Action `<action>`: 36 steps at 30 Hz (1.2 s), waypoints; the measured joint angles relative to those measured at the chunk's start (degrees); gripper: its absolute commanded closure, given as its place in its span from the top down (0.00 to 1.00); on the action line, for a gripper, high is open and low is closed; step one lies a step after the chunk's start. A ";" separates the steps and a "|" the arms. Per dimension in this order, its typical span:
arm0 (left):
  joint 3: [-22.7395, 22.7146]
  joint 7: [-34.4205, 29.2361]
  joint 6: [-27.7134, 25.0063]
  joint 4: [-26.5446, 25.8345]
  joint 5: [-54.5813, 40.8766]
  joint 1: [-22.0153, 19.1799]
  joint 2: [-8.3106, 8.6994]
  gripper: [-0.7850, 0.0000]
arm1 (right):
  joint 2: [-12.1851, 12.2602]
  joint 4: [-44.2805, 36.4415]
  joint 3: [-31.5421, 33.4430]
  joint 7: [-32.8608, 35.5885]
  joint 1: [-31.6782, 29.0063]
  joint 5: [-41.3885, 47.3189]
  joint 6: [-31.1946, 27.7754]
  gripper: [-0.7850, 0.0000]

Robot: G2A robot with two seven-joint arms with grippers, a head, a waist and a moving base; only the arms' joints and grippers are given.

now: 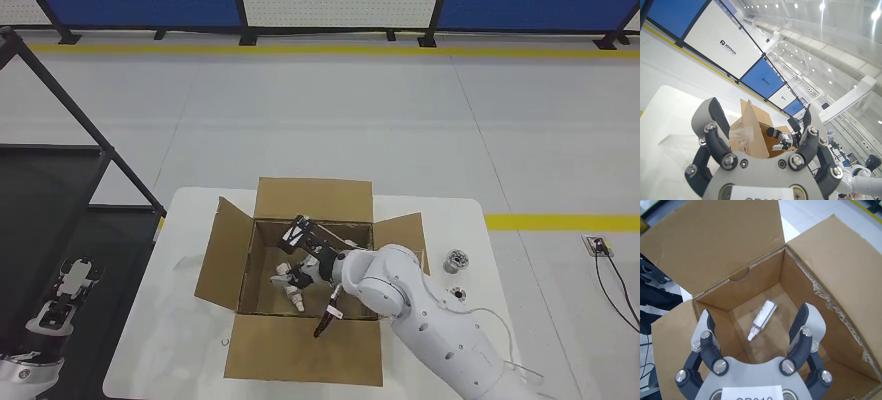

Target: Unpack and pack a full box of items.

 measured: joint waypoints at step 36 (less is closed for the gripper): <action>0.00 0.00 0.00 0.00 0.00 0.00 0.00 1.00 | 10.19 -20.55 49.84 0.34 -44.14 -7.76 5.26 1.00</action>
